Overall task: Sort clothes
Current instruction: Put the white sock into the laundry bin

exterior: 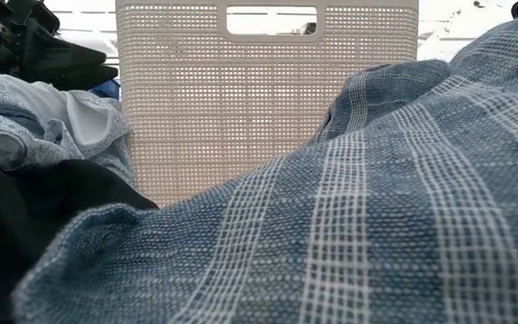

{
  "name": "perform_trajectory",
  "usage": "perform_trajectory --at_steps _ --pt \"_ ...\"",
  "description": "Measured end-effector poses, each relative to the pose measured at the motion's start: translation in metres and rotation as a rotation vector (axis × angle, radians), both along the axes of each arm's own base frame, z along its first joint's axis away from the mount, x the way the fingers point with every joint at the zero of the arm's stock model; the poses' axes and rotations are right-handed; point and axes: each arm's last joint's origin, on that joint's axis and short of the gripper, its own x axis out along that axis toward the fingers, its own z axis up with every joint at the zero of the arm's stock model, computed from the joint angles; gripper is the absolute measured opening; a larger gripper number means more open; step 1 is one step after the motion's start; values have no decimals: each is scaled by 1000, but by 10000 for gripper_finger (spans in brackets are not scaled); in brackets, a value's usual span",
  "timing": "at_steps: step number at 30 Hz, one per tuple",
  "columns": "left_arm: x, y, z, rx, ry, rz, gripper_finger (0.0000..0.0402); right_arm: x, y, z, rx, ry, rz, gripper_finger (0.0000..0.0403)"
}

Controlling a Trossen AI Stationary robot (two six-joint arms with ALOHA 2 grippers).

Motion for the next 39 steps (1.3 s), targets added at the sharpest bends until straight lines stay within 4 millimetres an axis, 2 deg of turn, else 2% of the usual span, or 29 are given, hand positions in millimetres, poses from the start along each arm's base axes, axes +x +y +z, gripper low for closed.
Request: perform_trajectory --at_steps 4,14,19,22,25,27,30,34,39 --pt "0 -1 0 -88 -1 -22 177 0 0 1 5 -14 1 43" --pt "0 0 5 -236 -58 -8 177 -3 -1 30 102 -300 5 43" --pt "0 0 5 -320 -66 -15 177 -6 -2 38 102 -384 -4 43" --pt "0 1 5 -322 -69 7 177 -8 -7 46 117 -479 -155 43" --pt "0 2 5 -325 -69 43 177 -12 -14 53 264 -530 -346 43" --pt "0 2 5 -322 -70 54 177 -12 -17 55 331 -502 -437 43" --pt "0 2 4 -281 -58 58 177 -12 -18 64 384 -412 -483 43" --pt "-1 2 5 -225 -60 43 177 -14 -19 90 429 -309 -488 43" --pt "-7 3 31 -146 -132 67 177 -13 -18 126 361 -154 -513 43"
